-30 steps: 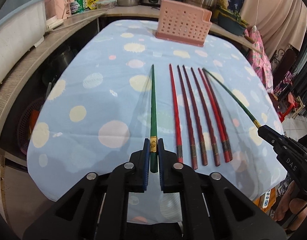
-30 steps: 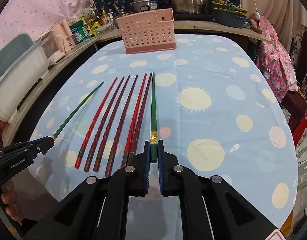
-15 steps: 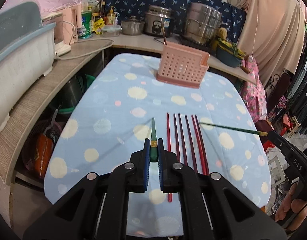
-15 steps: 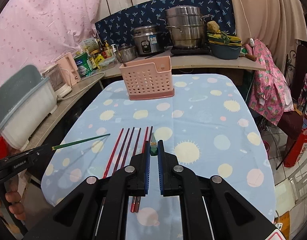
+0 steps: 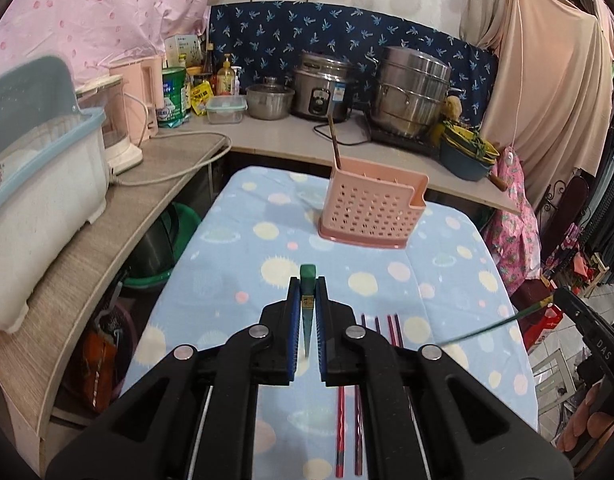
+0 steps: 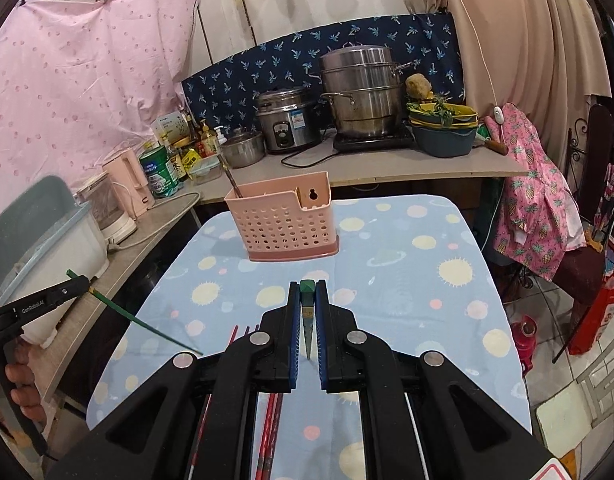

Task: Organize utensils
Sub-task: 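Lift both green chopsticks into the pink holder and open both tools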

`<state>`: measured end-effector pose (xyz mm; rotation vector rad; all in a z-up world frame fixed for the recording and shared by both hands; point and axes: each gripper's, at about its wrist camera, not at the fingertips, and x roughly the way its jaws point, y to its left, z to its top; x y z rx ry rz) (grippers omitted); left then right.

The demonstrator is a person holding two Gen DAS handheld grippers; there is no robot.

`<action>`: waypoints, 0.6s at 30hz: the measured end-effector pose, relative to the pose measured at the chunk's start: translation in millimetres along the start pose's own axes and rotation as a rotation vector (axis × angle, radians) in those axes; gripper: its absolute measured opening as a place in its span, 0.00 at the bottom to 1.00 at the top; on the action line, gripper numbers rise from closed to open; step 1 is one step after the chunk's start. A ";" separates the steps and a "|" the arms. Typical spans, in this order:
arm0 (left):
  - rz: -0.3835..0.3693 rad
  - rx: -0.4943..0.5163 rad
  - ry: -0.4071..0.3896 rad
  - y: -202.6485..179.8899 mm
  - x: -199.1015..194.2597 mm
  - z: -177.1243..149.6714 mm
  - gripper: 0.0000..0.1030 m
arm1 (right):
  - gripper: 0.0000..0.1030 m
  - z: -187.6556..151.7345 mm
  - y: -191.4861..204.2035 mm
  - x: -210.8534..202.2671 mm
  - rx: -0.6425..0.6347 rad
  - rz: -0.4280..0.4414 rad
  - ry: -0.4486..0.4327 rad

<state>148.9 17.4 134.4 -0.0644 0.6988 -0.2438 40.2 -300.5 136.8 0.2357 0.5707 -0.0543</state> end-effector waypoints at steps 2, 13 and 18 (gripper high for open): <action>-0.003 0.003 -0.010 -1.5 3.7 12.6 0.07 | 0.07 10.8 -2.7 2.6 0.008 0.003 -0.012; -0.035 0.033 -0.112 -26.2 15.9 90.2 0.07 | 0.07 81.3 -14.0 19.7 0.068 0.052 -0.103; -0.054 0.030 -0.181 -42.9 25.1 140.8 0.07 | 0.07 128.9 -16.4 31.9 0.099 0.085 -0.174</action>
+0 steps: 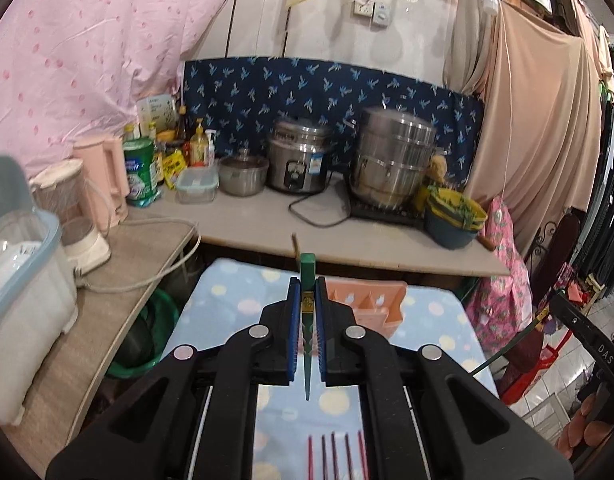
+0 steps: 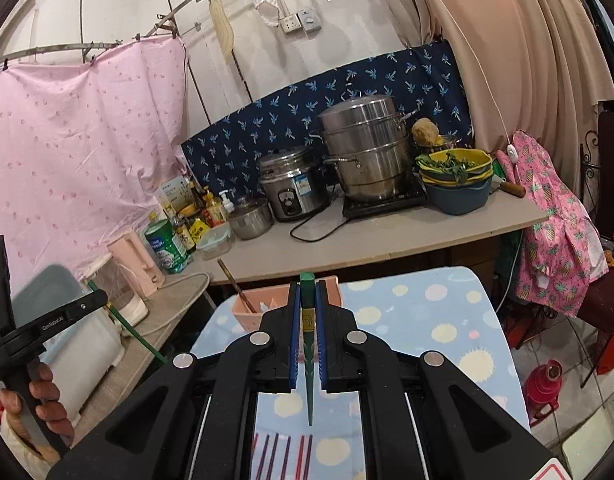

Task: Organize utensils
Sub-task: 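Lift both green chopsticks into the pink holder and open both tools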

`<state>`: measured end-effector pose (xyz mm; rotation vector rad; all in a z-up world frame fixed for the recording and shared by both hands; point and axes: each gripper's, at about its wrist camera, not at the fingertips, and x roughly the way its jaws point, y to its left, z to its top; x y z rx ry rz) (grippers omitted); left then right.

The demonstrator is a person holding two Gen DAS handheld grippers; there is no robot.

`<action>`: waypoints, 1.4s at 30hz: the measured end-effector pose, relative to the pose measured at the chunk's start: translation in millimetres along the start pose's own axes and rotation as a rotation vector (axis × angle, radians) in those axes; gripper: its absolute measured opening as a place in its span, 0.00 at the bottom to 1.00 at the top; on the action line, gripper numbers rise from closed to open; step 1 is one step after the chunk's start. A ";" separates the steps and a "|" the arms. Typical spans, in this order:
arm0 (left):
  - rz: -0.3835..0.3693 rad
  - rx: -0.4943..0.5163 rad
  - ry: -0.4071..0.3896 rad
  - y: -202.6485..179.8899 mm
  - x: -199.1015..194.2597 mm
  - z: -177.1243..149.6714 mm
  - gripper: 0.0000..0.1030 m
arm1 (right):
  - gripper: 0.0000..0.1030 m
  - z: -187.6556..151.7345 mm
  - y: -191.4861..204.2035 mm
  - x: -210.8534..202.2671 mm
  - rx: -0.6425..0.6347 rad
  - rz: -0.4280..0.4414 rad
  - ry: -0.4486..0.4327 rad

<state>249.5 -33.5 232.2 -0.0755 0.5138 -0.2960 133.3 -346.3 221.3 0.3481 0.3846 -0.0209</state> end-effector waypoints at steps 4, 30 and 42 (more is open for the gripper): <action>-0.011 -0.009 -0.055 -9.4 14.3 33.3 0.07 | 0.07 34.1 8.5 18.9 -0.010 0.003 -0.062; 0.016 -0.026 0.069 -12.5 164.1 33.4 0.07 | 0.07 25.7 13.8 188.7 -0.016 0.002 0.065; 0.066 -0.013 0.058 -9.7 157.3 16.5 0.51 | 0.36 20.6 11.6 171.4 -0.023 -0.015 0.030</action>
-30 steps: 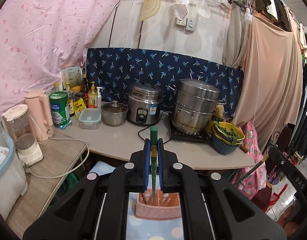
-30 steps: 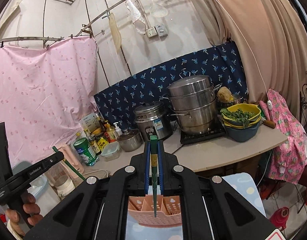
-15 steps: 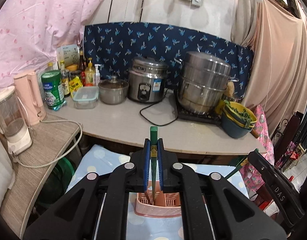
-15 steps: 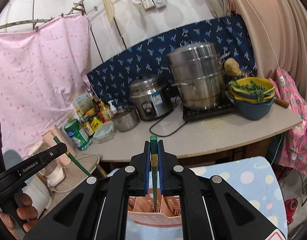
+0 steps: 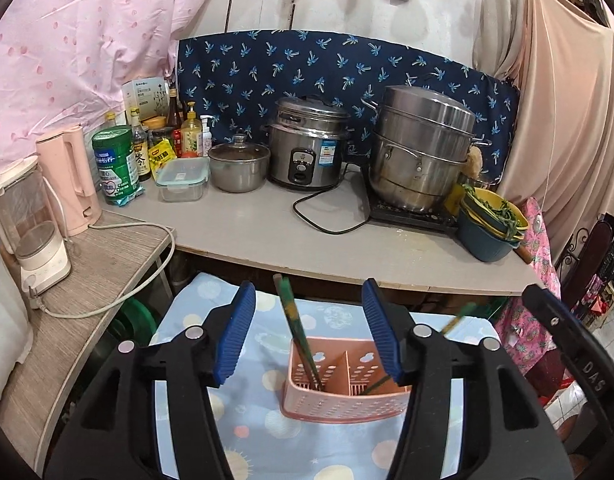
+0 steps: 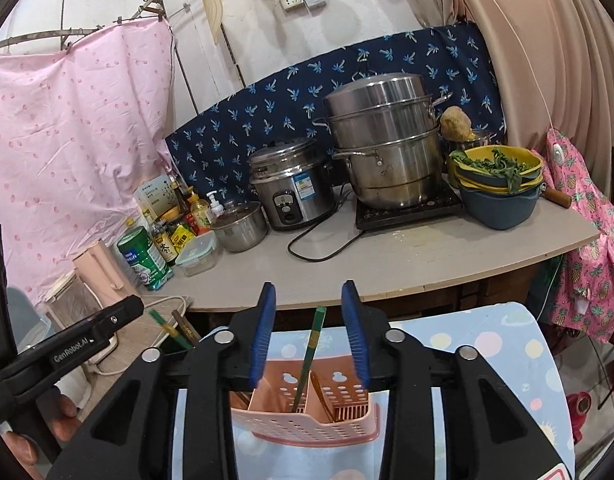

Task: Organize utensils
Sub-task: 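Lift both green chopsticks into the pink holder and open both tools, then move both open tools back over the red chopsticks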

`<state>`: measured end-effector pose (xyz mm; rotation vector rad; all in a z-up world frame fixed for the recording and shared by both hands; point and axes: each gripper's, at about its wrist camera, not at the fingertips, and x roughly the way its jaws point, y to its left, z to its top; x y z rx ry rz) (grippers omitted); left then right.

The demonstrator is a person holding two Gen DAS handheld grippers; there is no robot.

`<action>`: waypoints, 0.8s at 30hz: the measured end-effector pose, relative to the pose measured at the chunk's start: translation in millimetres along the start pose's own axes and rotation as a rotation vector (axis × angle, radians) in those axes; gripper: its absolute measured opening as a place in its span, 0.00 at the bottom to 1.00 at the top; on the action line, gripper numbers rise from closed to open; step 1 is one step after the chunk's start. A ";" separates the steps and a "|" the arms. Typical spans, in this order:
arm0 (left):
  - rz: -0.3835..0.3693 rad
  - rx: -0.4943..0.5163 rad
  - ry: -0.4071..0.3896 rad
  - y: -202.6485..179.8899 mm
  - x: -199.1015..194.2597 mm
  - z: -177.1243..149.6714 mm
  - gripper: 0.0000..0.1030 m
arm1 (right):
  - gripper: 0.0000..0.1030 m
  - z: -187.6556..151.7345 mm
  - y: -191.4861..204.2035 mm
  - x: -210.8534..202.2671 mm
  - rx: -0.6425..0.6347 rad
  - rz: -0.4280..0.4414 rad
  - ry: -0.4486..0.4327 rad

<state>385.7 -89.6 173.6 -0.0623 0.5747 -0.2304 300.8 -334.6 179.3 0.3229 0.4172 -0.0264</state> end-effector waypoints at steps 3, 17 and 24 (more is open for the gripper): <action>0.015 0.014 -0.001 -0.2 -11.5 -5.6 0.51 | 0.38 -1.6 1.4 -13.8 -0.004 0.004 -0.002; 0.106 0.085 0.057 -0.3 -73.7 -66.5 0.52 | 0.45 -65.4 18.1 -101.7 -0.090 -0.028 0.049; 0.128 0.116 0.101 2.7 -100.5 -109.8 0.52 | 0.45 -105.9 18.4 -136.2 -0.095 -0.041 0.095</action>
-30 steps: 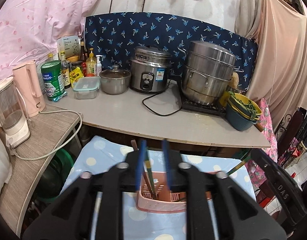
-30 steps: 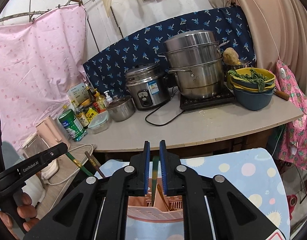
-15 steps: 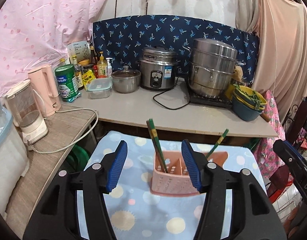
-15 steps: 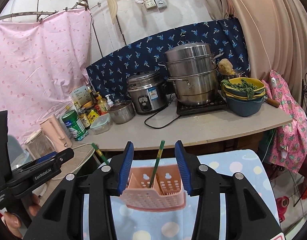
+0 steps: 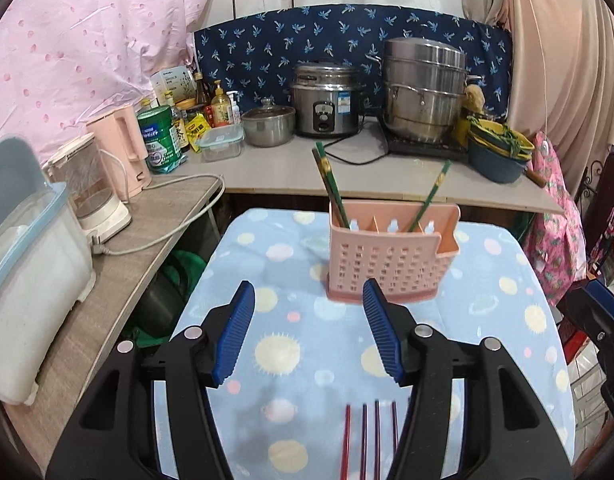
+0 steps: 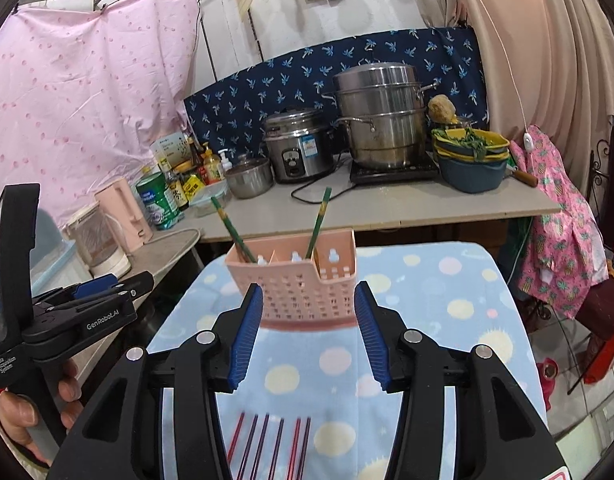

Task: Organize utensils
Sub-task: 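Move both open tools back over the red chopsticks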

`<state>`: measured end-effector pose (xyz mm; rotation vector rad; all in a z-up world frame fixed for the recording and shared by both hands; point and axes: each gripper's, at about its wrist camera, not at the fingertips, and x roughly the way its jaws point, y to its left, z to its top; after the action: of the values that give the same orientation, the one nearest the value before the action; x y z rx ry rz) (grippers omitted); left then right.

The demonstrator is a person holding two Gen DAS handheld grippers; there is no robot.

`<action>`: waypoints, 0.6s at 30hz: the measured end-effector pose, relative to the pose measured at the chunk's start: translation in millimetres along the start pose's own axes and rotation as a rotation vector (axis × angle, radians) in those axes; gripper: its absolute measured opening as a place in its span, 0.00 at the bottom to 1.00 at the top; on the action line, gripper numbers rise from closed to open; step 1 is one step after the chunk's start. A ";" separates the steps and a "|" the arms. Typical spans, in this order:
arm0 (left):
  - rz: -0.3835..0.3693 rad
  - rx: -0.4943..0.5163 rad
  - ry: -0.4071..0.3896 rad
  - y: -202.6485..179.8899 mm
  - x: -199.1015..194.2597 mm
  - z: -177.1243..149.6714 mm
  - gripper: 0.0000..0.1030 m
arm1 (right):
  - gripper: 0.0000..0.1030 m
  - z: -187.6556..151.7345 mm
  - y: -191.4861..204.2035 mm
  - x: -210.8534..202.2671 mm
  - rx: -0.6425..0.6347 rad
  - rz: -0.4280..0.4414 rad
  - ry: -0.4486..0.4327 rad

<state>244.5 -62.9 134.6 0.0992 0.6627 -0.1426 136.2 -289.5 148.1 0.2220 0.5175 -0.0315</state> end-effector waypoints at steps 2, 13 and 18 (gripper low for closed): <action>0.006 0.005 0.009 0.8 -4.9 -11.0 0.52 | 0.45 -12.8 2.0 -7.2 -0.012 -0.009 0.013; -0.003 0.001 0.110 8.4 -15.9 -85.6 0.52 | 0.45 -96.3 6.3 -34.2 -0.051 -0.046 0.140; 0.002 -0.003 0.159 15.1 -15.5 -125.3 0.52 | 0.45 -136.7 7.0 -37.6 -0.061 -0.052 0.212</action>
<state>159.0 -29.3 46.7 0.1092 0.8217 -0.1330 37.5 -253.8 52.5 0.1526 0.7345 -0.0425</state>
